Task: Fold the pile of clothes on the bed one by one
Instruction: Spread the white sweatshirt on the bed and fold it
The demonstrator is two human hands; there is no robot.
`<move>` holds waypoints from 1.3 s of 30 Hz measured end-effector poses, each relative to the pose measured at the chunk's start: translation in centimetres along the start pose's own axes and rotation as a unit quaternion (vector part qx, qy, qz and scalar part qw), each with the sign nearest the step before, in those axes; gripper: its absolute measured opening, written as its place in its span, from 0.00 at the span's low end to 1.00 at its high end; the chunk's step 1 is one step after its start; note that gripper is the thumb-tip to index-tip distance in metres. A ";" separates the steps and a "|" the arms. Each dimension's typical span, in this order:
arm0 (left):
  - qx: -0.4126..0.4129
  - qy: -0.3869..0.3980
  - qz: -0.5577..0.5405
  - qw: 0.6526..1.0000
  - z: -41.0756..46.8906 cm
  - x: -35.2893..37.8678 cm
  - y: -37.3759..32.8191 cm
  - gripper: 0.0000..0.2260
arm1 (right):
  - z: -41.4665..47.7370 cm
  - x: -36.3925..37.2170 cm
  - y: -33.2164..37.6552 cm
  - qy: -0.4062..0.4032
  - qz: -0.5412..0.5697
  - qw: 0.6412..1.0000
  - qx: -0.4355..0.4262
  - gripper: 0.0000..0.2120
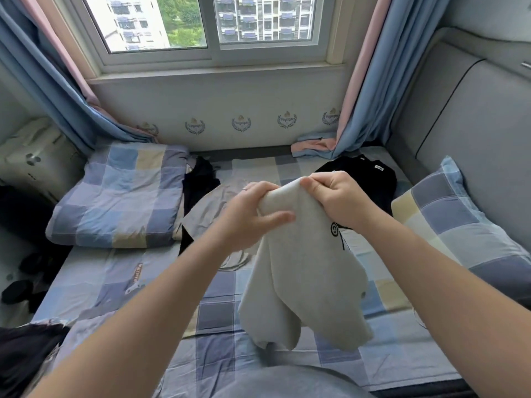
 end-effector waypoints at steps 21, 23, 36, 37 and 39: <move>-0.184 0.076 -0.011 0.980 -1.6 2.9 1.0 0.26 | 2.3 -0.8 -0.2 -0.156 0.234 0.942 0.182 0.18; -0.179 0.055 -0.001 0.982 -1.6 3.8 2.1 0.12 | 2.6 -0.8 0.0 -0.179 0.284 0.924 0.185 0.14; -0.219 -0.147 -0.304 0.916 1.1 -0.2 -0.6 0.14 | -6.5 7.8 -5.5 0.161 0.098 0.959 0.210 0.37; -0.229 -0.138 -0.335 0.903 1.0 -0.2 -0.6 0.13 | -7.7 9.3 -6.2 0.182 0.053 0.955 0.226 0.35; -0.238 -0.145 -0.366 0.888 1.1 -0.6 -0.6 0.12 | -8.8 10.7 -7.6 0.183 -0.003 0.956 0.229 0.17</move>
Point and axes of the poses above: each hand's wrist, its own z-axis towards the middle knuckle, its own x-axis out of the palm, y = z × x, the point moved 2 cm from there along z, towards the middle knuckle, and after that the axes turned 3 degrees about -x, right-handed, at the moved point
